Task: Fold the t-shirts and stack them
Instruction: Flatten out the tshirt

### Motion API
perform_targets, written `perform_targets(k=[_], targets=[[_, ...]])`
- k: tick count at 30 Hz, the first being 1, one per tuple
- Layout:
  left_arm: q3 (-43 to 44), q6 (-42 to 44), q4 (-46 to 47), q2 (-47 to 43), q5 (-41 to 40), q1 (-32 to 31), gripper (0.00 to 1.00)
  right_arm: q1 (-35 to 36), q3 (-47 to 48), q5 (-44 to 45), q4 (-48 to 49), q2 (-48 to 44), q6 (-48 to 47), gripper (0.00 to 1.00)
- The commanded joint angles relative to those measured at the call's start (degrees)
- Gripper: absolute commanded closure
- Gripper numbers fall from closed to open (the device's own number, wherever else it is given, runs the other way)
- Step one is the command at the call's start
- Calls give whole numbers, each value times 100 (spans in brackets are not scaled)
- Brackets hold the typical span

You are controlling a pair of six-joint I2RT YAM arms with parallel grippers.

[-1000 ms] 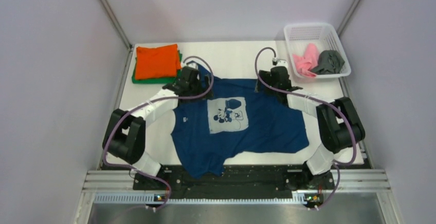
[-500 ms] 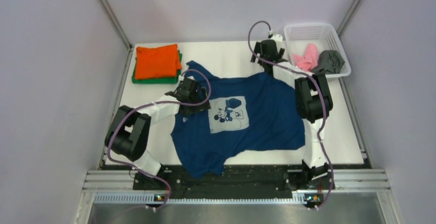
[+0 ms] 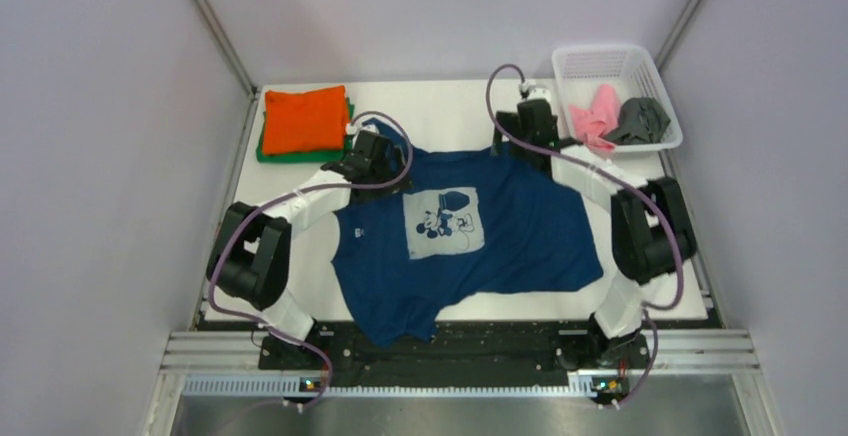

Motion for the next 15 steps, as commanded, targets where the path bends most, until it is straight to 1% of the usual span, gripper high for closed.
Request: perform_targets(k=[1,4,8,11,15], targets=[[1032,128,190,451,-505,72,1,407,-1422,-454,328,-1235,164,8],[1619,160,34,1020,-712,179,2,425,-2393,-723,790,-1770,701,8],[2197,241,-30,1548,-816,447,11,433,-3163,-878,922,-2230,962,8],[2388,257,219,1895,-717,679,18,437,-3663,-871,1095,-2481,1047,9],[2803,241,205,2395,-352,912,30,436,-4038,-672,1219,-2687,1055,9]])
